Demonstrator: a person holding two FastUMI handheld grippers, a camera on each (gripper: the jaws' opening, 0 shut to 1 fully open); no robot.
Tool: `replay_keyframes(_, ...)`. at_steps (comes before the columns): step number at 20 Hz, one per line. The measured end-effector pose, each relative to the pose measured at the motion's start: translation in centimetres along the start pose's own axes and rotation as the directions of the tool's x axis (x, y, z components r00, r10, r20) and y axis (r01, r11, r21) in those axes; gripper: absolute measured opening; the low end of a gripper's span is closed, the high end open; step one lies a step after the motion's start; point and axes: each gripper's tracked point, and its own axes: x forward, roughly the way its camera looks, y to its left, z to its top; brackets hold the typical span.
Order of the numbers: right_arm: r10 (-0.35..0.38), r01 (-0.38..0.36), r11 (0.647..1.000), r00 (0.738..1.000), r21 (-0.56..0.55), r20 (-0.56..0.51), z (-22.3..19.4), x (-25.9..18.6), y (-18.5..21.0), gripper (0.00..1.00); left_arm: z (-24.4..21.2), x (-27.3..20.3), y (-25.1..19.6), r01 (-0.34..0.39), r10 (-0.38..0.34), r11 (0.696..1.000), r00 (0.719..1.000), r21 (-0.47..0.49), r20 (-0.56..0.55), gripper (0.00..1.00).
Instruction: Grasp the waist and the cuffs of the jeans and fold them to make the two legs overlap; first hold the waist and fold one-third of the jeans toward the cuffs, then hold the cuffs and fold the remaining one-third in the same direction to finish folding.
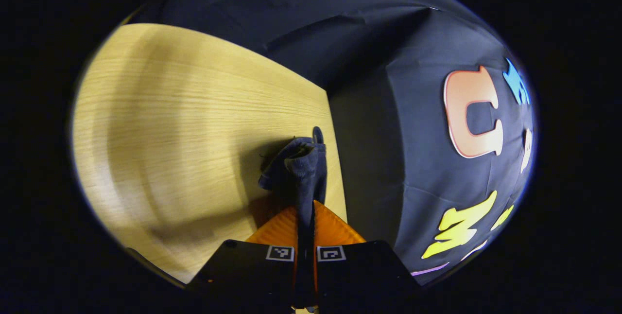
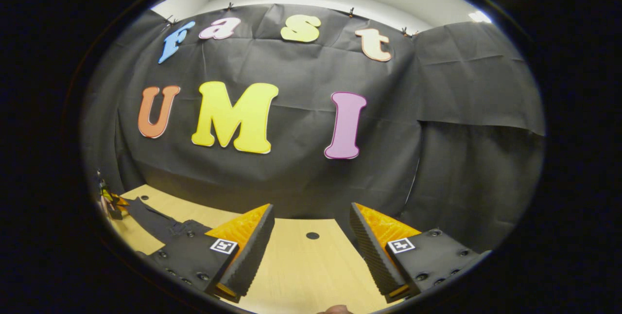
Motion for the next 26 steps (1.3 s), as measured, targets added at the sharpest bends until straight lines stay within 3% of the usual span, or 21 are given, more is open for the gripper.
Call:
replay_keyframes(4,0.006,-0.006,1.000,1.000,0.007,0.000,-0.1,-0.1,-0.1,0.96,-2.0,-1.1,-6.2,0.071,-0.073,0.970,0.997,0.234,-0.001,0.04)
replay_keyframes(9,0.013,-0.013,1.000,1.000,-0.010,-0.006,-0.6,-0.8,-0.5,0.96,-7.9,-2.5,-14.4,0.188,-0.184,0.869,0.981,0.458,-0.052,0.04)
replay_keyframes(14,-0.017,0.017,1.000,1.000,0.023,0.001,-0.2,-2.0,-2.6,0.96,-16.2,-3.4,-19.6,0.292,-0.250,0.780,0.956,0.554,-0.152,0.03)
replay_keyframes(22,-0.082,0.084,0.993,0.996,0.087,-0.026,-1.7,-4.4,-6.4,0.94,-31.6,-4.5,-22.4,0.405,-0.242,0.631,0.913,0.662,-0.327,0.03)
replay_keyframes(24,-0.099,0.101,0.991,0.995,0.086,-0.031,-2.1,-4.5,-7.1,0.94,-35.3,-4.1,-21.6,0.415,-0.210,0.611,0.906,0.674,-0.367,0.03)
replay_keyframes(26,-0.120,0.122,0.988,0.992,0.090,-0.032,-2.1,-5.1,-8.2,0.94,-38.4,-2.7,-19.5,0.416,-0.172,0.618,0.900,0.667,-0.401,0.03)
